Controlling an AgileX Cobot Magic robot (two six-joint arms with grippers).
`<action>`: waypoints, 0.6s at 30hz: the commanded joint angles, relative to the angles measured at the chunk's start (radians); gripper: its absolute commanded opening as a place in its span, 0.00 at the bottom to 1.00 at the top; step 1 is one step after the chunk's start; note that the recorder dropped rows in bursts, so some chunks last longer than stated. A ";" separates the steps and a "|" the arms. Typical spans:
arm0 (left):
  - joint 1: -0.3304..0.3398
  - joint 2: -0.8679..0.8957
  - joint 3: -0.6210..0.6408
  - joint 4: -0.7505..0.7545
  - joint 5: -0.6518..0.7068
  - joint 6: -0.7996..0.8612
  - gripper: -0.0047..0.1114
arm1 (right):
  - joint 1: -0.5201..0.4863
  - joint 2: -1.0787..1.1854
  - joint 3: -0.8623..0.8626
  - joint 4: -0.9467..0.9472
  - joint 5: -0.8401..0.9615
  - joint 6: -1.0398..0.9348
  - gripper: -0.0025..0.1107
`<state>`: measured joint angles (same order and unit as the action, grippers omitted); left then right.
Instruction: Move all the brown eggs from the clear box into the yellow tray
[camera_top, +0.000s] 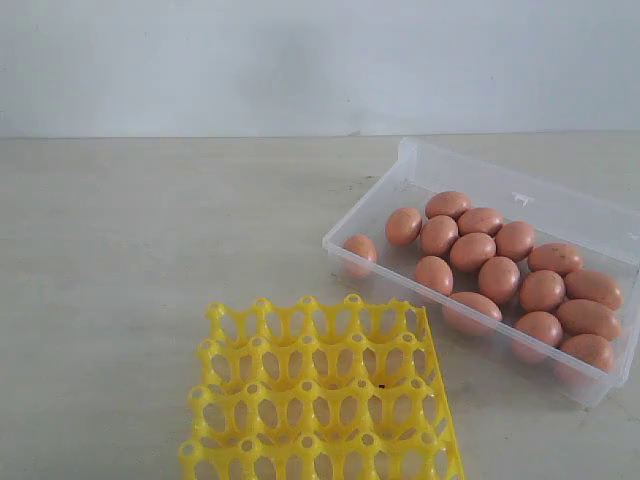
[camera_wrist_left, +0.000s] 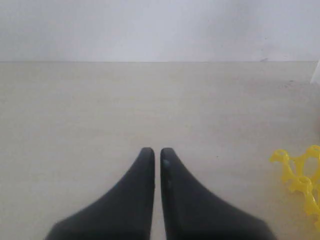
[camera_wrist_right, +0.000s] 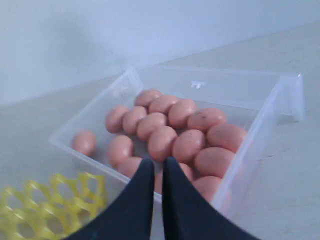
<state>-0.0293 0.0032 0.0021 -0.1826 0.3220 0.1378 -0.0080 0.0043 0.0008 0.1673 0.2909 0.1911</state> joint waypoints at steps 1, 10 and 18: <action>-0.004 -0.003 -0.002 -0.008 -0.011 -0.007 0.08 | 0.000 -0.004 -0.001 0.174 -0.100 0.198 0.03; -0.004 -0.003 -0.002 -0.008 -0.011 -0.007 0.08 | 0.000 -0.004 -0.001 0.221 -0.707 0.195 0.03; -0.004 -0.003 -0.002 -0.008 -0.011 -0.007 0.08 | 0.001 0.602 -0.456 0.180 -0.618 -0.344 0.03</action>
<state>-0.0293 0.0032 0.0021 -0.1826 0.3220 0.1378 -0.0080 0.3656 -0.2942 0.4916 -0.4784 0.0053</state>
